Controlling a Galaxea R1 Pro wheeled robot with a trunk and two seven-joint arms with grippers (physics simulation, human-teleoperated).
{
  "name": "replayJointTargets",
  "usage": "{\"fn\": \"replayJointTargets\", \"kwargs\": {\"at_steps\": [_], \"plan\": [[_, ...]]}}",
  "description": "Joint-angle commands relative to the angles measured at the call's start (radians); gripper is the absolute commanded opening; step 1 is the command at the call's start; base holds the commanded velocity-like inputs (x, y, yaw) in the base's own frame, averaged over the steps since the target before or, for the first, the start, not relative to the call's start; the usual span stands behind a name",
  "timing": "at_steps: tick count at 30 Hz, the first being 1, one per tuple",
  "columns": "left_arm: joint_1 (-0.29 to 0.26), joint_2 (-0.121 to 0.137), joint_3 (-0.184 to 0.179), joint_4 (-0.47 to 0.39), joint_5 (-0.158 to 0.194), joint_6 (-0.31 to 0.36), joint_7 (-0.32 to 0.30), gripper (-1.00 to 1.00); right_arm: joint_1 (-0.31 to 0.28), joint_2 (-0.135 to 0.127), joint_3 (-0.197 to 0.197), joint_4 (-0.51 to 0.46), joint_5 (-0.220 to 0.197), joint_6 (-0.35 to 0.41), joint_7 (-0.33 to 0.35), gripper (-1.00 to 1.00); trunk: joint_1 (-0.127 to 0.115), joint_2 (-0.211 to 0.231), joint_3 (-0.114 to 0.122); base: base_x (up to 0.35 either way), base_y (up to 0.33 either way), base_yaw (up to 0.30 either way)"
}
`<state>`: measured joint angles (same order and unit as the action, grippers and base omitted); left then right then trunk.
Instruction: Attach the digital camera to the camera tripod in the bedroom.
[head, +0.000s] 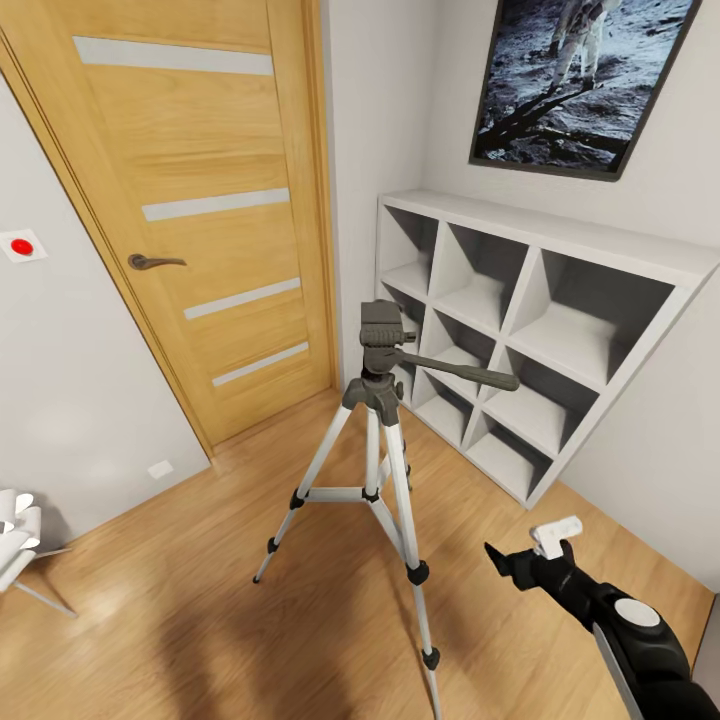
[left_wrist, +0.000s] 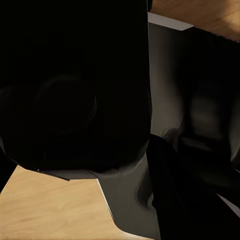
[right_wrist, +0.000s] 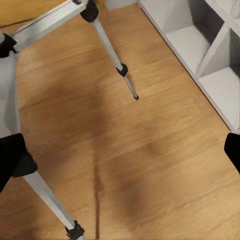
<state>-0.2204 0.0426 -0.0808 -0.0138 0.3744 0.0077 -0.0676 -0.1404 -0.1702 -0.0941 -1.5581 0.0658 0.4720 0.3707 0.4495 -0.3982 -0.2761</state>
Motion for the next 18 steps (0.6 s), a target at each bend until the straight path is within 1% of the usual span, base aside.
{"fn": "replayJointTargets", "kwargs": {"at_steps": [1, 2, 6, 10, 15, 16, 18], "plan": [[-0.001, 0.000, -0.008, 0.000, 0.006, 0.001, -0.001, -1.00, -0.001, -0.002, -0.009, -0.008, 0.007, 0.005, 0.120, 1.00, 0.001, -0.002, -0.002, 0.000, 0.000, 0.000], [-0.001, 0.000, -0.008, 0.000, 0.006, 0.001, -0.001, -1.00, -0.001, -0.002, -0.014, -0.009, 0.007, 0.006, 0.169, 1.00, 0.001, -0.002, -0.002, 0.000, 0.000, 0.000], [-0.001, 0.000, -0.008, -0.001, 0.007, 0.001, -0.001, -1.00, -0.001, 0.000, -0.021, -0.010, 0.017, 0.011, 0.248, 1.00, 0.001, -0.002, -0.002, 0.000, 0.000, 0.000], [-0.001, 0.000, -0.008, -0.001, 0.007, 0.000, -0.001, -1.00, 0.003, 0.008, -0.020, -0.010, 0.024, 0.032, 0.275, 1.00, 0.001, -0.002, -0.002, 0.000, 0.000, 0.000], [-0.001, 0.000, -0.008, -0.001, 0.008, 0.000, -0.001, -1.00, -0.004, 0.016, -0.019, -0.010, 0.020, 0.129, 0.291, 1.00, 0.001, -0.002, -0.002, 0.000, 0.000, 0.000], [-0.001, 0.000, -0.008, -0.001, 0.007, 0.000, -0.001, -1.00, -0.018, 0.018, -0.017, -0.010, 0.014, 0.178, 0.295, 1.00, 0.001, -0.002, -0.002, 0.000, 0.000, 0.000], [-0.001, 0.000, -0.008, -0.001, 0.007, 0.000, -0.001, -1.00, -0.036, 0.023, -0.014, -0.009, 0.012, 0.193, 0.293, 1.00, 0.001, -0.002, -0.002, 0.000, 0.000, 0.000]]}}
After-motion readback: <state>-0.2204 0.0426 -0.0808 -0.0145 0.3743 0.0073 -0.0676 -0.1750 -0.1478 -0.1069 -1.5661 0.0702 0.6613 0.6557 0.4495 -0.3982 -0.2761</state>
